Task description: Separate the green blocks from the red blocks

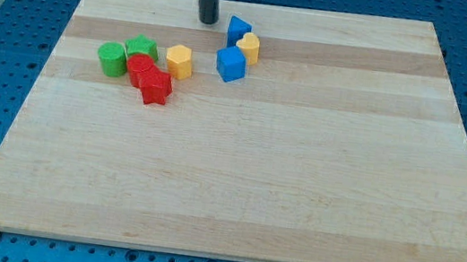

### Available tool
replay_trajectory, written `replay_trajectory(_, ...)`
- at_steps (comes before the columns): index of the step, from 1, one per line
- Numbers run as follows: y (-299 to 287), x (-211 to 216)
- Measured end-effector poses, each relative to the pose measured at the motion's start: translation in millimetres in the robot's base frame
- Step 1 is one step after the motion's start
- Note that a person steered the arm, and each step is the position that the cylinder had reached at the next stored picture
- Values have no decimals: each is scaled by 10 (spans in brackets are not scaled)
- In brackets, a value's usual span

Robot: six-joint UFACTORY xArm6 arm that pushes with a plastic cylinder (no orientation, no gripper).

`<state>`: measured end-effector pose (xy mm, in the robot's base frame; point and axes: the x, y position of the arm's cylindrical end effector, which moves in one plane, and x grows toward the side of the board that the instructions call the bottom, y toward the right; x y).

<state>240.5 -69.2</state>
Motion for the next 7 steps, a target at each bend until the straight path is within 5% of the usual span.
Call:
replay_trajectory(3, 629, 272)
replay_trajectory(7, -394, 476)
